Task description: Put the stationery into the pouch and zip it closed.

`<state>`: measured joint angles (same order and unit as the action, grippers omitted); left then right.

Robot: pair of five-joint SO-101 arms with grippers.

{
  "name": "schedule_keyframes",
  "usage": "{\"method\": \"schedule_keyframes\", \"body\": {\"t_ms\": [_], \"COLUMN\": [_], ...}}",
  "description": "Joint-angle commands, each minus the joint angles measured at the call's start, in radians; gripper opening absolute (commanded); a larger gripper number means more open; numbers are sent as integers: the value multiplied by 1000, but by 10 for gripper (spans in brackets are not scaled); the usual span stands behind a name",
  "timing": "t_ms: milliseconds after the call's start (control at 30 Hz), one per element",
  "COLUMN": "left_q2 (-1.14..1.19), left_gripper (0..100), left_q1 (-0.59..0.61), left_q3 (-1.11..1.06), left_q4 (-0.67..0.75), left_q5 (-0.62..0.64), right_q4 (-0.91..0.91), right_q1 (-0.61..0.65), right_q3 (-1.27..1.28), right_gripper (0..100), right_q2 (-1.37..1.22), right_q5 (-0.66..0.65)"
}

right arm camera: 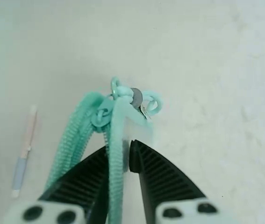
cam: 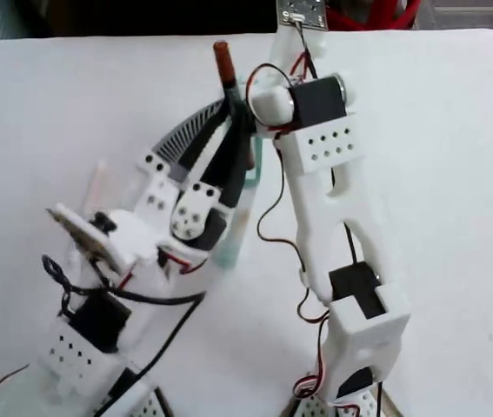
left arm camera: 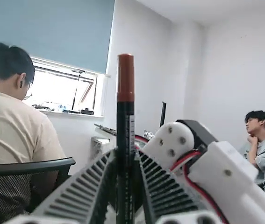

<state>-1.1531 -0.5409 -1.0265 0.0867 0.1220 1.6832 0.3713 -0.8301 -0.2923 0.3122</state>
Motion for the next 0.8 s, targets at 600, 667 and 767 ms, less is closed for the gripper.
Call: {"method": "schedule_keyframes", "body": {"t_ms": [600, 667, 767], "left_q2": [19, 19, 19], "left_gripper": [153, 154, 151], "left_q1": [56, 56, 62], "left_q3": [12, 34, 72], "left_q4": [-117, -170, -230], "left_q5": [11, 11, 6], "right_q4": [-21, -21, -21], "right_q1": [4, 4, 4], "right_q3": [-5, -12, -14], "right_gripper": [18, 18, 18], "right_q2": [-10, -24, -22], "right_q5": [-8, -8, -8]}}
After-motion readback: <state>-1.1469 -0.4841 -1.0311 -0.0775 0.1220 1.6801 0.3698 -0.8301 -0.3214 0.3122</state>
